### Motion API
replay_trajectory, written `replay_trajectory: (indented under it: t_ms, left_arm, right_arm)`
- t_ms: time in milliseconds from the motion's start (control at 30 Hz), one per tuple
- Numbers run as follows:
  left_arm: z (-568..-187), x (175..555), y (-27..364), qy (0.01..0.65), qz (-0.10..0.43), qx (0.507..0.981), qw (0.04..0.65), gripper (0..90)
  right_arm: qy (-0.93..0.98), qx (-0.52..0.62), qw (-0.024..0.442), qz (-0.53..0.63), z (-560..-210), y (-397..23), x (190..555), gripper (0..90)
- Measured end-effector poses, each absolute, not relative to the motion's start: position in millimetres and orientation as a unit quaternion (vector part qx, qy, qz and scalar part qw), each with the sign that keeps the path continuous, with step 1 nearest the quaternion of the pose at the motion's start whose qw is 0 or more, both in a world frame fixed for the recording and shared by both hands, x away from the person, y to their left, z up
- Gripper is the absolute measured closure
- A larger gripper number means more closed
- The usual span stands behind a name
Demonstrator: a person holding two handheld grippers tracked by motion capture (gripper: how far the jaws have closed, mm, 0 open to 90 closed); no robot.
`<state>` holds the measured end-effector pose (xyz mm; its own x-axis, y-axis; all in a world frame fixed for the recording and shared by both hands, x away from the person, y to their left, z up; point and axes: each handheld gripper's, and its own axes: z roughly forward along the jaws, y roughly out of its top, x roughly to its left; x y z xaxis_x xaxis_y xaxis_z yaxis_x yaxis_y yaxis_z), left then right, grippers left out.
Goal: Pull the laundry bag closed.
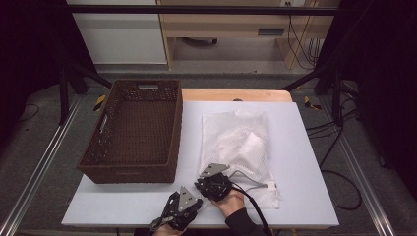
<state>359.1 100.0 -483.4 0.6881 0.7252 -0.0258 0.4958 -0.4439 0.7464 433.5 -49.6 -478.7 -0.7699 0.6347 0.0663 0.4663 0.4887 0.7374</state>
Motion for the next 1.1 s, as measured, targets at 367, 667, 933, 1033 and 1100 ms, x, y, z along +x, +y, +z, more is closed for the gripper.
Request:
replay_trajectory:
  t_ms: [367, 667, 933, 1033, 1100]
  left_arm:
    - [-484, 359, 100, 0.364, 0.147, 0.837, 0.382, 88.4]
    - [-484, 358, 100, 0.362, 0.15, 0.836, 0.383, 88.3]
    - [-484, 358, 100, 0.361, 0.151, 0.836, 0.383, 88.4]
    - [-484, 358, 100, 0.361, 0.152, 0.837, 0.383, 88.4]
    - [-485, 358, 99, 0.364, 0.145, 0.836, 0.384, 88.3]
  right_arm:
    - [0.844, 0.337, 0.11, 0.403, -465, -68, 427, 81.9]
    - [0.853, 0.318, 0.117, 0.397, -480, -43, 429, 75.2]
    - [0.846, 0.339, 0.126, 0.391, -473, -52, 432, 85.0]
    - [0.84, 0.345, 0.119, 0.402, -470, -59, 430, 83.5]
    - [0.835, 0.352, 0.109, 0.409, -470, -63, 430, 81.1]
